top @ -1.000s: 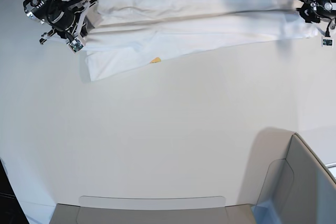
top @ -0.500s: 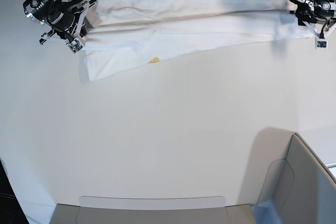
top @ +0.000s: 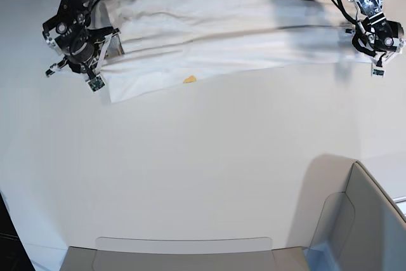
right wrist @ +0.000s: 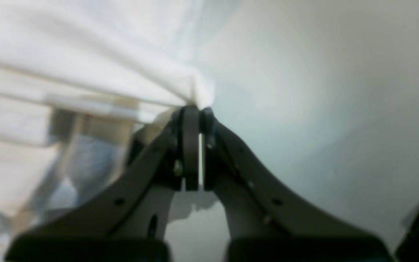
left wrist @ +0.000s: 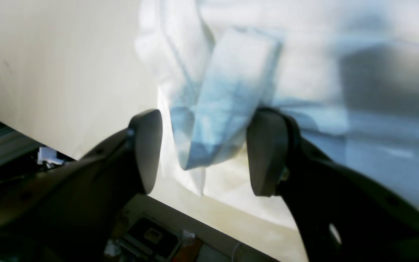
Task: Layout the t-shirt on the table in an organized manner, then fold the t-shirt properly
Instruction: 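Grasp the folded edge with both grippers and pull it back toward the hem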
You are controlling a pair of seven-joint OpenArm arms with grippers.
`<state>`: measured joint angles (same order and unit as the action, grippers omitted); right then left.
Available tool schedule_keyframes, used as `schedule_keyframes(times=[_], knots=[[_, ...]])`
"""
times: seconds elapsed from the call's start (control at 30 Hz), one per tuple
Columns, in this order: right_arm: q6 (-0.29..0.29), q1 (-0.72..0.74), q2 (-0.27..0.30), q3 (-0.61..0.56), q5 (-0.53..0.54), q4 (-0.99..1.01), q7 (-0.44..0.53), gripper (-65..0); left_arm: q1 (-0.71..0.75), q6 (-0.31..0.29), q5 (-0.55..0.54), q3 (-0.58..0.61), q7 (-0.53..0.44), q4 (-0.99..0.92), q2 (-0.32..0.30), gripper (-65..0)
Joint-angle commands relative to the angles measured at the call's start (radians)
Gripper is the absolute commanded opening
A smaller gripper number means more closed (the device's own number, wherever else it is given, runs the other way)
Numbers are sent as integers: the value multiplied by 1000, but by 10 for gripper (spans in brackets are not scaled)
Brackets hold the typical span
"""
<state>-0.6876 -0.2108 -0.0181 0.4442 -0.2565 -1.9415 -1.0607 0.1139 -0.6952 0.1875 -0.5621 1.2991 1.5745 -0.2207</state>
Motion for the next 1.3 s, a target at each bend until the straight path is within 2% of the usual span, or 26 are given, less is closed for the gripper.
schedule_keyframes(times=[0.0, 0.13, 0.3, 0.6, 0.73, 0.87, 1.0, 1.1, 1.27], knots=[[-11, 27, 5, 11, -77, -2, -14, -650, -35, -3, -67, 40, -37, -36, 14, -270], [-11, 90, -1, 14, -162, 44, -14, -650, -153, -3, -67, 75, 27, -79, 70, -281], [-11, 156, -16, 95, -182, 63, -14, -650, -242, -3, -67, 76, 32, -108, 103, -325], [-11, 196, -23, 98, -157, 37, -11, -650, -263, -3, -67, 58, 30, -104, 97, -336], [-11, 212, -23, 97, -94, -26, -11, -650, -313, -3, -67, -37, 27, -102, 97, -348], [-11, 254, -23, 97, -93, -35, -11, -650, -371, -3, -67, -126, 27, -102, 97, -348], [-11, 267, -23, 98, -88, -60, -11, -650, -388, -3, -67, -148, 35, -102, 82, -348], [-11, 250, -35, 92, -88, -92, -11, -650, -388, -3, -67, -141, 38, -102, 51, -348], [-11, 146, -41, 69, -93, -97, -11, -650, -379, -3, -69, -143, 30, -102, 47, -348]])
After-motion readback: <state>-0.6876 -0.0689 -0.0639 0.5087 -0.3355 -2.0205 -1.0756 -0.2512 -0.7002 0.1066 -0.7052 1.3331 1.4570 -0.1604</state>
